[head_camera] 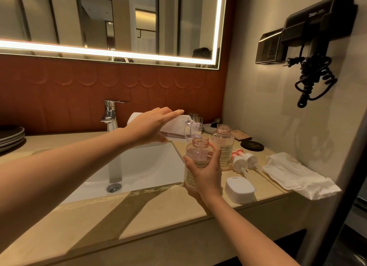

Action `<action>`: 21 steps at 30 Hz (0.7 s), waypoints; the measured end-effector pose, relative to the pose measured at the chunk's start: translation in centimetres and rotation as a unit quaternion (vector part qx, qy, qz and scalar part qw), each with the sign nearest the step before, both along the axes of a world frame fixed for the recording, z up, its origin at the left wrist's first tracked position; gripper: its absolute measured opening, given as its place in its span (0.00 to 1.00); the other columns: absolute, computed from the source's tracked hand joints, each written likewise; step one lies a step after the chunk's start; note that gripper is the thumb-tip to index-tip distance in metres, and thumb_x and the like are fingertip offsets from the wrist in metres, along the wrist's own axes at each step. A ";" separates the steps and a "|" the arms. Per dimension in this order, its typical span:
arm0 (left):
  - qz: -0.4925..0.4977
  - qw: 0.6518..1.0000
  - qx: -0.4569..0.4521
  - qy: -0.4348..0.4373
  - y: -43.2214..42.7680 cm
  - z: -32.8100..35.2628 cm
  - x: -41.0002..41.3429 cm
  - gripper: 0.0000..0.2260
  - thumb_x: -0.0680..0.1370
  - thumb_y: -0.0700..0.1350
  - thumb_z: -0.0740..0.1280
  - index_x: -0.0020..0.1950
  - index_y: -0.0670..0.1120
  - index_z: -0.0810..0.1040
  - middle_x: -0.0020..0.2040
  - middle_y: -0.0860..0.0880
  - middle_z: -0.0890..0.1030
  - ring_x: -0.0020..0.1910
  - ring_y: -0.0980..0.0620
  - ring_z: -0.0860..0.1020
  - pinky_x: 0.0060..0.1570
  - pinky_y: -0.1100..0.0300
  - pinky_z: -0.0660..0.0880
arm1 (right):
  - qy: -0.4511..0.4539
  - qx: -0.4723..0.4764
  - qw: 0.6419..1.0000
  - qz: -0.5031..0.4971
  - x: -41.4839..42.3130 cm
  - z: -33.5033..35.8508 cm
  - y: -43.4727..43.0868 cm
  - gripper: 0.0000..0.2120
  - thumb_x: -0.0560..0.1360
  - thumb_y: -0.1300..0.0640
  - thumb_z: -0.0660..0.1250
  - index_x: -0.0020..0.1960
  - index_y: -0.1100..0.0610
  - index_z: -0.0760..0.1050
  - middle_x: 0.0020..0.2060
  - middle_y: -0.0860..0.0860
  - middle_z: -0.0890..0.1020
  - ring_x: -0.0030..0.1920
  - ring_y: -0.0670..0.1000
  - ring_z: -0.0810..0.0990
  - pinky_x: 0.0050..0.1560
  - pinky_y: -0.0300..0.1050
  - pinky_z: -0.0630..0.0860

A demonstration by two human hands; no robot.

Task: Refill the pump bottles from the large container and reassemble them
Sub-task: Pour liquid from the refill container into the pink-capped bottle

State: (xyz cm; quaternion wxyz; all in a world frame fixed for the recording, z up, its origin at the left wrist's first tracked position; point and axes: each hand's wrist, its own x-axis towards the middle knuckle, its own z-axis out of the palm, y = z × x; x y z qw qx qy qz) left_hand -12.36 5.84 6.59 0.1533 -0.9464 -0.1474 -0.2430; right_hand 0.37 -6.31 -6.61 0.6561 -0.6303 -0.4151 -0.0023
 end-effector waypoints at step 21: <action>-0.003 1.000 0.019 0.001 0.1 0.2 0.0 0.39 0.72 0.48 0.72 0.76 0.52 0.51 0.67 0.48 0.69 0.61 0.50 0.69 0.56 0.61 0.70 | -0.006 -0.003 1.000 -0.010 -0.2 0.3 -0.2 0.36 0.68 0.44 0.72 0.68 0.42 0.55 0.67 0.50 0.70 0.62 0.50 0.73 0.42 0.28 0.68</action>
